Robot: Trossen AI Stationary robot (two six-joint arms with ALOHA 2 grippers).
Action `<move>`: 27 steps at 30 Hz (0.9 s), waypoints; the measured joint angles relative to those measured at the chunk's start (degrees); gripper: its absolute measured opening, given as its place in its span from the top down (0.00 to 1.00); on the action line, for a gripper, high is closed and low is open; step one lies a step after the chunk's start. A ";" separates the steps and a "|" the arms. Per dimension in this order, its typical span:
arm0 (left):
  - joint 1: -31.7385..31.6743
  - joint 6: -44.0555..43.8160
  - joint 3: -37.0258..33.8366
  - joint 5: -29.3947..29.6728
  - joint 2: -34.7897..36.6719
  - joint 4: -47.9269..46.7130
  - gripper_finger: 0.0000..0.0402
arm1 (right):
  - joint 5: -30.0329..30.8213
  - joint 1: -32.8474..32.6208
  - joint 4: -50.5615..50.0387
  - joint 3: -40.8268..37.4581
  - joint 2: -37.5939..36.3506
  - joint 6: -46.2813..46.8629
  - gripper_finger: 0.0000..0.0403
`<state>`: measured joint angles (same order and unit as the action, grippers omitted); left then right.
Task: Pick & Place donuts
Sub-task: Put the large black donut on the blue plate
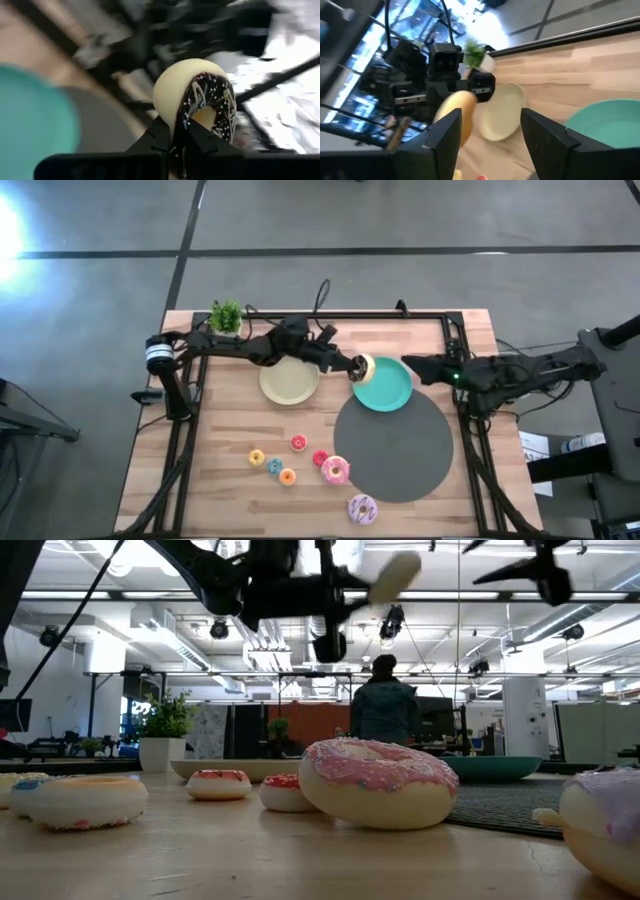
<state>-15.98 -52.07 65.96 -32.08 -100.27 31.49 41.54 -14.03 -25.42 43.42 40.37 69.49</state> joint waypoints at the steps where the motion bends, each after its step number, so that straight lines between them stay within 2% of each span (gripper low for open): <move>1: 0.02 1.27 0.57 0.81 -0.56 -2.45 0.98 | 0.97 -0.69 -1.65 0.64 0.17 0.68 0.51; 6: 0.01 4.56 5.30 1.83 -5.72 -8.92 0.98 | 1.95 -1.34 -3.34 2.58 4.41 -0.59 0.51; 10: 0.20 8.33 12.34 3.36 -12.08 -16.21 0.99 | 1.93 -1.34 -5.46 5.27 8.59 -2.18 0.51; 15: 0.58 13.24 21.74 6.13 -21.27 -28.70 0.99 | 1.92 -1.39 -14.91 12.07 11.99 -2.92 0.51; 20: 0.52 14.33 29.15 9.69 -27.15 -35.50 0.98 | 2.00 -1.37 -24.28 19.45 13.45 -3.86 0.51; 24: 0.62 15.81 34.12 10.16 -30.04 -43.70 0.93 | 2.04 -1.39 -27.05 22.64 14.13 -5.22 0.51; 27: 0.92 18.72 36.71 13.83 -30.47 -52.33 0.87 | 2.01 -1.37 -27.16 23.00 14.18 -6.32 0.51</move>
<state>-15.07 -33.35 102.67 -18.25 -130.74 -20.84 43.55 -15.40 -52.58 66.41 54.55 63.17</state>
